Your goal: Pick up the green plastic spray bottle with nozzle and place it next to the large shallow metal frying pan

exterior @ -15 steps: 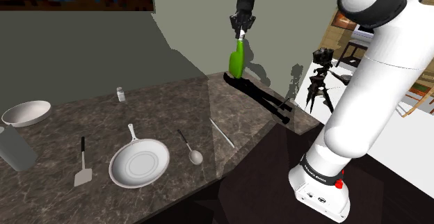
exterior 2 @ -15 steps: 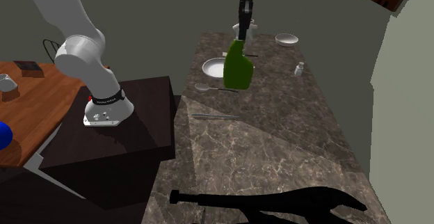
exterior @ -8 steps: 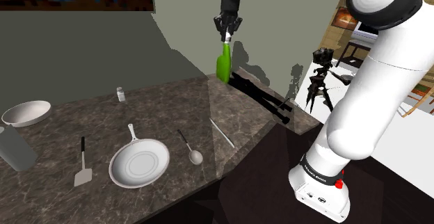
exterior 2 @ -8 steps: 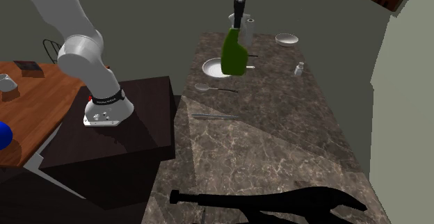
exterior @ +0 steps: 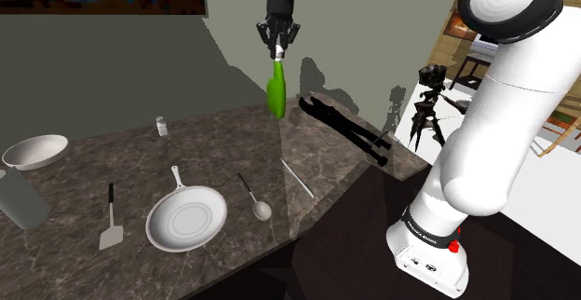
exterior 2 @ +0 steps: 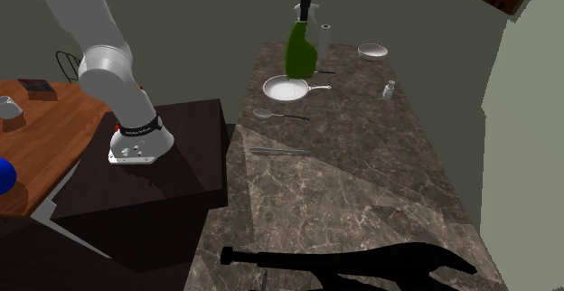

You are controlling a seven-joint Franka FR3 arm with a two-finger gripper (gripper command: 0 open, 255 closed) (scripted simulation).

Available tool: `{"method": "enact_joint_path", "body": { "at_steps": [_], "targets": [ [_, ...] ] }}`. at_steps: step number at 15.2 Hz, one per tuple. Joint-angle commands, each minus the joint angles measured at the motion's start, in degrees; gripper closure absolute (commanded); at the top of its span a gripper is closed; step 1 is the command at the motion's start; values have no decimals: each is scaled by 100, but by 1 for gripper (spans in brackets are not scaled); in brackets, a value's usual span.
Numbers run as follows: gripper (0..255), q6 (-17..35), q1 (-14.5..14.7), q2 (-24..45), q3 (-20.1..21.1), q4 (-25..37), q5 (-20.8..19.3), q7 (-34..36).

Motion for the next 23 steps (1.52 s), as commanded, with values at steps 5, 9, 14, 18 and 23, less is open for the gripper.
{"method": "enact_joint_path", "body": {
  "at_steps": [5,9,14,18,23],
  "targets": [
    [255,44,315,252,261,221,13,583],
    [255,365,318,214,264,-139,10,580],
    [255,755,321,198,265,-544,11,574],
    [255,1060,323,210,267,-837,13,568],
    [255,1433,323,253,268,-1168,20,559]
  ]
}}
